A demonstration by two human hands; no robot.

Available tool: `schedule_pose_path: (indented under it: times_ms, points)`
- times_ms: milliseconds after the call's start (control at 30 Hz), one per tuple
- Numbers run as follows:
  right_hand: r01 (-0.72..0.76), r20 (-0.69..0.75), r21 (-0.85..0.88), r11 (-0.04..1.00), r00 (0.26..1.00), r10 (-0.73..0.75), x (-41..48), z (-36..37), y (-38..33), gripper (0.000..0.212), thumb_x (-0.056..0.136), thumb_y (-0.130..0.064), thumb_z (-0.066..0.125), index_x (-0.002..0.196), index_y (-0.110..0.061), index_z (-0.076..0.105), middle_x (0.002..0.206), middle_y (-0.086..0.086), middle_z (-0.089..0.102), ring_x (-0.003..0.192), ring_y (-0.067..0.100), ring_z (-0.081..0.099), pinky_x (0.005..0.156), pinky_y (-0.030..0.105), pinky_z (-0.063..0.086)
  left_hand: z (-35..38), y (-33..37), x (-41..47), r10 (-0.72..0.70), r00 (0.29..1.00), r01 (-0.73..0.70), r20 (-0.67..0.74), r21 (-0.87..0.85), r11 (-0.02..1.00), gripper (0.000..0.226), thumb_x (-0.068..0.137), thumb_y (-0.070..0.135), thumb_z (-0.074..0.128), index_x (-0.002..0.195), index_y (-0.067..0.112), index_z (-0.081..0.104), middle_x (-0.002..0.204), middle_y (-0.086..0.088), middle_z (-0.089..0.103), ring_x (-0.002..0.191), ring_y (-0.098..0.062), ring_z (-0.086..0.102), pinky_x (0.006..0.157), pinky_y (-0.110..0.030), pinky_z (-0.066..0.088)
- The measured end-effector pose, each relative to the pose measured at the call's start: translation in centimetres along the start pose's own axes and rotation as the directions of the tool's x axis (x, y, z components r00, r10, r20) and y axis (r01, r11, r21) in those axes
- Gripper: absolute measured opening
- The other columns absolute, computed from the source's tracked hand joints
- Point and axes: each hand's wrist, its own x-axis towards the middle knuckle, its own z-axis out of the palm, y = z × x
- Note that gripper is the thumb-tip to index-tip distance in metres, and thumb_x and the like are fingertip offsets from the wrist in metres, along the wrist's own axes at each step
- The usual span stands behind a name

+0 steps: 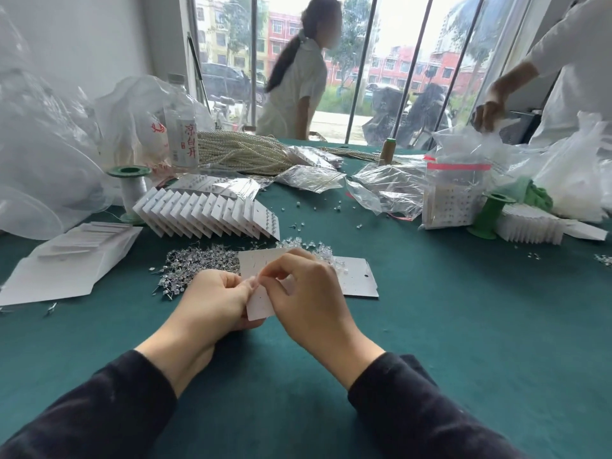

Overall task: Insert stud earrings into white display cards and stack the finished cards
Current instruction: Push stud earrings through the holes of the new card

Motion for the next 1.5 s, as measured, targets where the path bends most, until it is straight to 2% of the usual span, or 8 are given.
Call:
schedule_pose_path:
  times_ms: [400,600,833,933,1067,1200,1333,1500]
  points:
    - [-0.042,0.085,0.003,0.999,0.996,0.041,-0.4,0.1,-0.1,0.008,0.078,-0.006,0.06,0.07,-0.008,0.059,0.077,-0.002,0.05,0.073,0.013,0.045,0.065,0.018,0.029,0.0,-0.6,0.4,0.053,0.999,-0.052,0.001,0.099,0.994,0.026,0.091,0.012,0.055,0.069,-0.003,0.057,0.064,-0.014,0.056,0.055,-0.016,0.053,0.042,-0.019,0.049]
    - [-0.078,0.17,0.02,0.997,0.983,0.074,-0.6,0.2,-0.2,0.008,0.08,-0.006,0.058,0.073,-0.009,0.057,0.088,0.002,0.047,0.079,0.02,0.049,0.07,0.026,0.038,-0.1,-0.9,0.4,0.113,0.993,-0.101,-0.038,0.237,0.966,0.031,0.09,0.016,0.056,0.065,-0.003,0.058,0.062,-0.016,0.056,0.06,-0.022,0.051,0.071,-0.051,0.053]
    - [-0.063,0.178,0.03,0.998,0.982,0.057,-0.7,0.2,-0.4,0.017,0.081,-0.009,0.057,0.069,-0.016,0.048,0.084,0.001,0.043,0.079,0.027,0.05,0.071,0.032,0.04,-0.2,-1.0,0.3,0.114,0.993,-0.107,-0.022,0.204,0.973,0.03,0.091,0.014,0.053,0.065,0.0,0.057,0.067,-0.019,0.056,0.066,-0.026,0.051,0.079,-0.061,0.047]
    - [-0.056,0.186,0.025,0.998,0.981,0.05,-0.6,0.3,-0.1,0.016,0.081,-0.009,0.058,0.068,-0.016,0.05,0.084,0.0,0.044,0.077,0.027,0.051,0.071,0.034,0.042,-0.2,-1.1,0.5,0.095,0.995,-0.091,-0.015,0.174,0.981,0.032,0.092,0.013,0.051,0.061,0.004,0.056,0.067,-0.018,0.057,0.063,-0.025,0.053,0.07,-0.052,0.053]
    - [-0.028,0.103,0.002,1.0,0.994,0.027,-0.5,0.5,0.2,0.006,0.08,-0.012,0.062,0.074,-0.01,0.064,0.079,-0.007,0.044,0.069,0.011,0.045,0.062,0.014,0.031,-0.3,-0.9,0.9,0.01,1.0,-0.009,-0.02,0.051,0.999,0.032,0.093,0.013,0.051,0.063,0.003,0.056,0.063,-0.015,0.058,0.055,-0.019,0.055,0.045,-0.026,0.053]
    - [-0.011,0.032,-0.011,1.0,0.999,0.011,-0.5,0.5,0.2,0.004,0.077,-0.009,0.061,0.074,-0.01,0.064,0.078,-0.006,0.047,0.068,0.01,0.045,0.064,0.012,0.03,-0.2,-0.7,1.1,-0.021,0.999,0.021,-0.047,0.011,1.0,0.032,0.093,0.012,0.05,0.063,0.002,0.056,0.062,-0.014,0.059,0.054,-0.018,0.057,0.042,-0.024,0.052]
    - [0.032,0.065,-0.056,0.998,0.997,-0.029,-0.7,0.6,0.0,0.005,0.078,-0.01,0.06,0.074,-0.009,0.062,0.081,0.003,0.055,0.072,0.02,0.053,0.067,0.028,0.042,0.0,-0.7,0.9,0.023,0.998,-0.02,-0.052,0.066,0.998,0.033,0.092,0.012,0.052,0.06,0.004,0.053,0.054,-0.008,0.051,0.041,-0.007,0.051,0.039,-0.02,0.048]
    - [0.06,0.095,-0.111,0.992,0.994,-0.05,-0.7,0.7,-0.2,0.008,0.08,-0.013,0.059,0.073,-0.008,0.059,0.084,0.006,0.054,0.071,0.022,0.053,0.064,0.026,0.04,0.0,-0.7,0.5,0.083,0.995,-0.071,-0.055,0.191,0.979,0.03,0.091,0.013,0.053,0.064,0.0,0.054,0.062,-0.013,0.048,0.056,-0.022,0.048,0.045,-0.03,0.053]
